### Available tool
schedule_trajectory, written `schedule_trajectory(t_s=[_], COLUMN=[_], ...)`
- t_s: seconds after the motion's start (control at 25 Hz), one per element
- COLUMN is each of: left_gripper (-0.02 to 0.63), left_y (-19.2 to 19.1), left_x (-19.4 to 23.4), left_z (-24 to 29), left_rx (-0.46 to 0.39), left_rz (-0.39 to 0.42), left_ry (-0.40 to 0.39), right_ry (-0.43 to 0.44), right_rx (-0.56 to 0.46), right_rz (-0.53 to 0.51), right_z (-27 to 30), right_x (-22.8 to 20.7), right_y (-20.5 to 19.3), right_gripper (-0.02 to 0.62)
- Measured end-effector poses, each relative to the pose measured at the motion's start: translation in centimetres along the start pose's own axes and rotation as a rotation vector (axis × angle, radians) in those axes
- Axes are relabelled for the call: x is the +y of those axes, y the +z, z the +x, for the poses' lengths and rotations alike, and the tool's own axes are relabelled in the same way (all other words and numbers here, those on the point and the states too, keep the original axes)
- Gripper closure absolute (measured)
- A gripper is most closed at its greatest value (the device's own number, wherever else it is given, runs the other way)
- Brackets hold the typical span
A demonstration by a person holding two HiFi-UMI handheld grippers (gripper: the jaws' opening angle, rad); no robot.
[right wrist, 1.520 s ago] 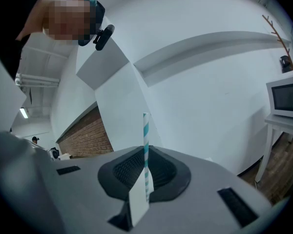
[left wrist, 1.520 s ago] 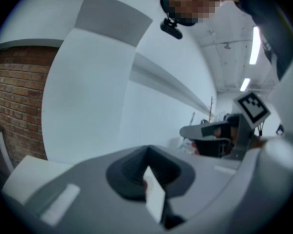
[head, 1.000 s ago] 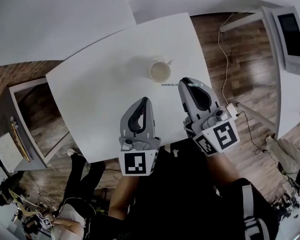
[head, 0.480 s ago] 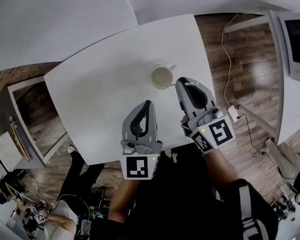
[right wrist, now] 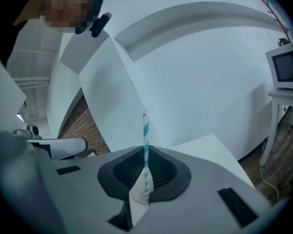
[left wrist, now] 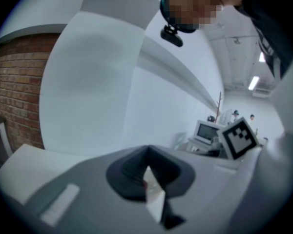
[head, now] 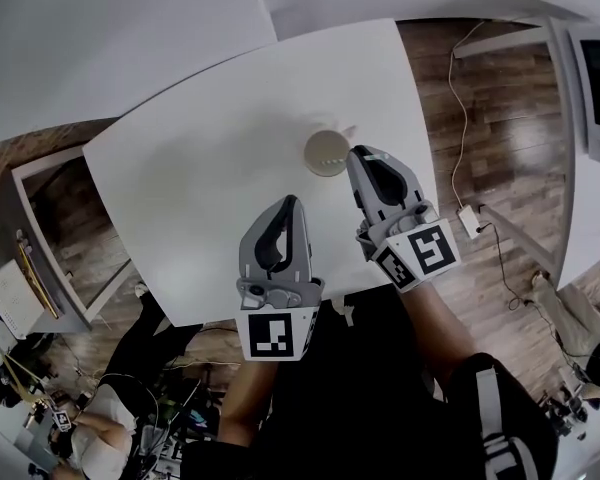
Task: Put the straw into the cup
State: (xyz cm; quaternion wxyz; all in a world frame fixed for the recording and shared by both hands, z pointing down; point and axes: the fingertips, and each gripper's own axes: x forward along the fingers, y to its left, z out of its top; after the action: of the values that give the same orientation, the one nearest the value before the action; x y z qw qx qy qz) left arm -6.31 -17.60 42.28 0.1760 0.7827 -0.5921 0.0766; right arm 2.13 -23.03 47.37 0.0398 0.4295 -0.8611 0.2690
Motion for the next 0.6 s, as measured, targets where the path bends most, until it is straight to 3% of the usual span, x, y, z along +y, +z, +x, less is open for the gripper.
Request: schedule_trajectory(t_s=[0.6], left_gripper=[0.601], left_y=[-0.9], left_x=[0.3], left_z=[0.4], left_rx=[0.014], left_rz=[-0.009], left_ry=[-0.018], right_ry=[-0.029], right_rx=[0.033], right_rz=[0.001], right_z=[1.2], right_x=[-0.6], right_y=[-3.1], right_gripper=[0.571])
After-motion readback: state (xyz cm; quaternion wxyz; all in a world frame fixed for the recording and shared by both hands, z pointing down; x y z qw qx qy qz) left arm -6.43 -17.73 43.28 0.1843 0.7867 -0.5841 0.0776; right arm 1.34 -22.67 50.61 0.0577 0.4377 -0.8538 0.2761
